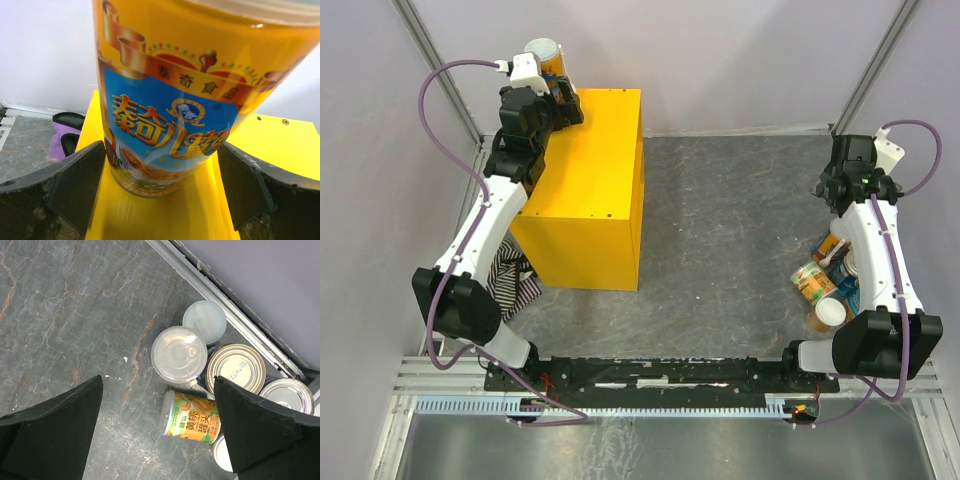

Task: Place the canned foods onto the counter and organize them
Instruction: Move the canned food to the counter, then move the canned food to the center of the board, then pick up the canned food from the center of the board, then place the canned food on the counter.

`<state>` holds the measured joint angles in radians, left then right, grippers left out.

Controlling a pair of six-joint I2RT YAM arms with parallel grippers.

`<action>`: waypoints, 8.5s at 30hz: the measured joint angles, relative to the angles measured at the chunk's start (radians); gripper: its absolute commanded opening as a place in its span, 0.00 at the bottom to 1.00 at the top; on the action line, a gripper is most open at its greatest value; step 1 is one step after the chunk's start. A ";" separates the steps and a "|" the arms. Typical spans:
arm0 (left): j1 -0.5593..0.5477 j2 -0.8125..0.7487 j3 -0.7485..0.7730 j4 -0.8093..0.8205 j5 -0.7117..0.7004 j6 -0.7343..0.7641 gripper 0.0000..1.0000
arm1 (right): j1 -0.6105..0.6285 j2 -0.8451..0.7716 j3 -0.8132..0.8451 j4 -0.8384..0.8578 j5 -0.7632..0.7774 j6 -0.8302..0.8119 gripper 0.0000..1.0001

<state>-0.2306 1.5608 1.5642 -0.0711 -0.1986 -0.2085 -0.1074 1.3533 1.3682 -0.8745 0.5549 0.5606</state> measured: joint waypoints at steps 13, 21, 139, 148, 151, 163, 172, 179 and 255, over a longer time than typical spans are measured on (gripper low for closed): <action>-0.001 -0.066 -0.086 0.042 -0.025 -0.008 0.99 | -0.026 0.000 -0.019 0.019 -0.002 -0.001 0.99; -0.003 -0.108 -0.119 0.036 -0.027 -0.008 0.99 | -0.037 0.000 -0.027 0.029 -0.004 -0.005 0.99; -0.165 -0.408 -0.421 0.152 -0.106 -0.048 0.98 | 0.677 0.400 0.020 0.259 -0.106 -0.010 0.52; -0.166 -0.412 -0.421 0.144 -0.105 -0.048 0.98 | 0.681 0.404 0.021 0.269 -0.104 0.048 1.00; -0.168 -0.414 -0.421 0.141 -0.104 -0.048 0.98 | 0.683 0.404 0.021 0.282 -0.113 0.040 0.99; -0.171 -0.419 -0.421 0.130 -0.088 -0.048 0.98 | 0.707 0.308 -0.123 0.376 -0.109 -0.063 1.00; -0.172 -0.420 -0.421 0.130 -0.087 -0.048 0.98 | 0.714 0.224 -0.266 0.538 -0.098 -0.175 0.98; -0.177 -0.424 -0.422 0.125 -0.085 -0.048 0.98 | 0.714 0.224 -0.337 0.691 -0.097 -0.234 0.92; -0.182 -0.604 -0.525 0.155 0.082 -0.083 0.96 | 1.076 0.300 0.796 0.259 0.002 -0.550 0.07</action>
<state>-0.4129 0.9569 1.0397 0.0837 -0.1162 -0.2913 0.9684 1.6531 2.1643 -0.6155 0.5568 0.0109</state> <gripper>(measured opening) 0.959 0.740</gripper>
